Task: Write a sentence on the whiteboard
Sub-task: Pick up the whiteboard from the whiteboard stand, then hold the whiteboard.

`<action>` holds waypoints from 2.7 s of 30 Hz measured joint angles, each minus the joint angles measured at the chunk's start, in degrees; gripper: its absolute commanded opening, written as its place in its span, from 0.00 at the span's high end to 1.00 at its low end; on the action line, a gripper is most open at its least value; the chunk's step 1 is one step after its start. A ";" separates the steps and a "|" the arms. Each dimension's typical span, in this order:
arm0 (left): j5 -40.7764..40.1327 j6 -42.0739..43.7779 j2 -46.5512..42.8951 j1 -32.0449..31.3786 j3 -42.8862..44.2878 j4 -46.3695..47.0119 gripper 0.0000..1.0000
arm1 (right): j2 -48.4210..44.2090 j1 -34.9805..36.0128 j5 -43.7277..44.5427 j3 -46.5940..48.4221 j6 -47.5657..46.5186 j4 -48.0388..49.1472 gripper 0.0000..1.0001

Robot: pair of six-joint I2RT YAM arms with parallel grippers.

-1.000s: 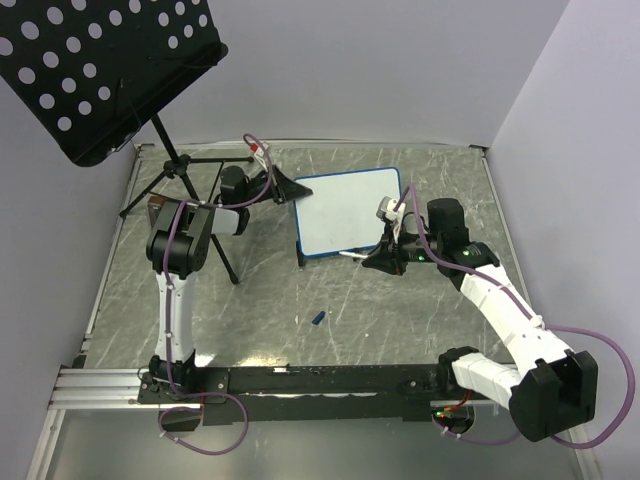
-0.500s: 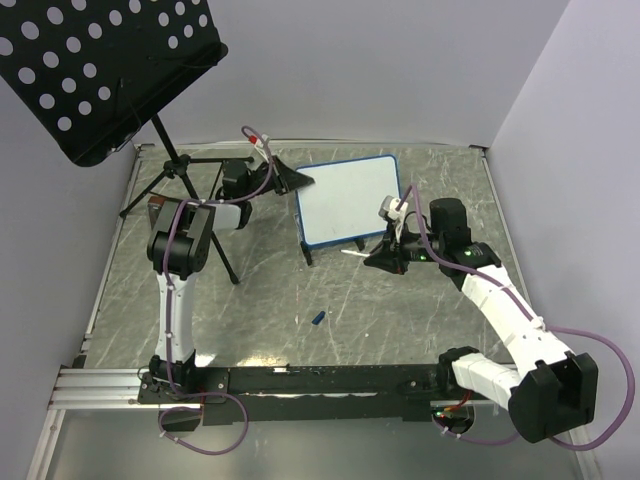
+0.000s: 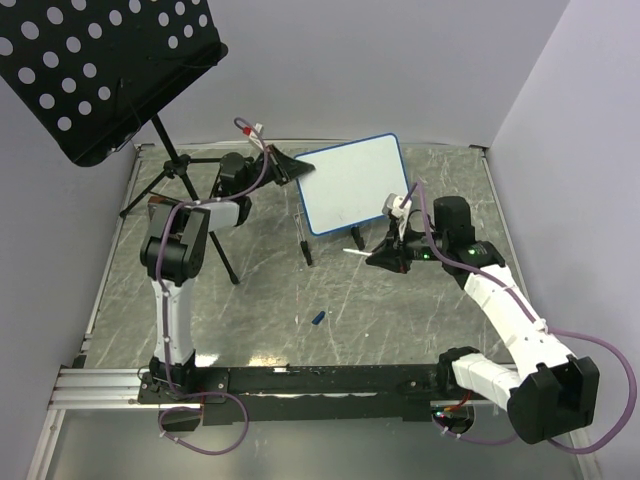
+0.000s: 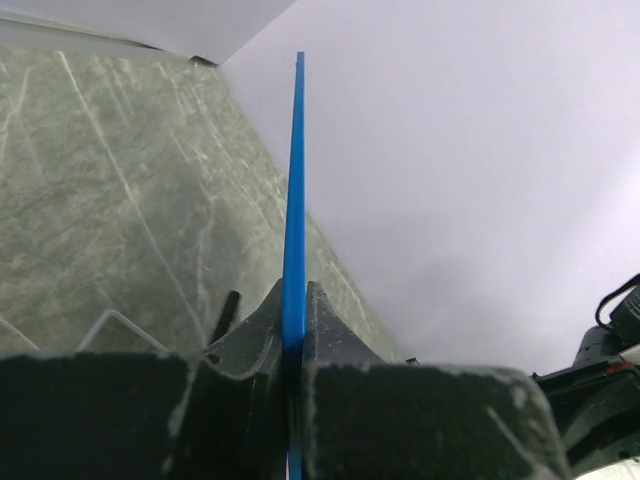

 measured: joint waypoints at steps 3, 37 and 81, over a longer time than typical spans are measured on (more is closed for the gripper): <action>-1.66 1.05 -6.45 -0.42 -5.95 -0.55 0.99 | -0.26 -0.83 -1.68 1.84 -0.17 -1.79 1.00; -31.26 12.26 -52.46 -21.94 -55.67 3.58 0.99 | -6.45 4.50 0.17 13.81 -10.14 -29.24 1.00; -40.85 14.16 -58.90 -25.97 -57.24 -6.23 0.99 | -4.39 13.64 10.32 14.75 -9.92 -28.37 1.00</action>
